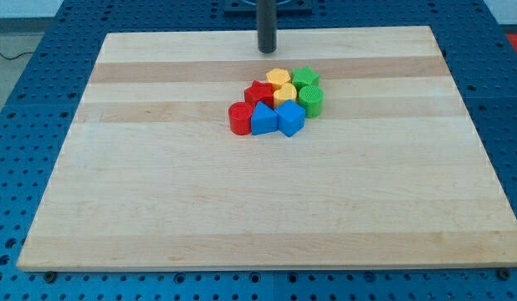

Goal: Separate the blue triangle from a group of blocks

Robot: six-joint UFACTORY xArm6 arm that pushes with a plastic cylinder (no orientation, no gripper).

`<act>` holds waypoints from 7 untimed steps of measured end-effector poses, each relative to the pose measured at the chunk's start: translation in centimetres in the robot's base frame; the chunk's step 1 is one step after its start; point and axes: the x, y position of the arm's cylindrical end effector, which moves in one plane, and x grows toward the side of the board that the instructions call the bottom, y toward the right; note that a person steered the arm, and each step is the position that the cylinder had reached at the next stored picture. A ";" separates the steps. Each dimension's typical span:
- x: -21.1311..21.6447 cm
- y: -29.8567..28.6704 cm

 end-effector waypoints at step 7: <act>20.0 -4.3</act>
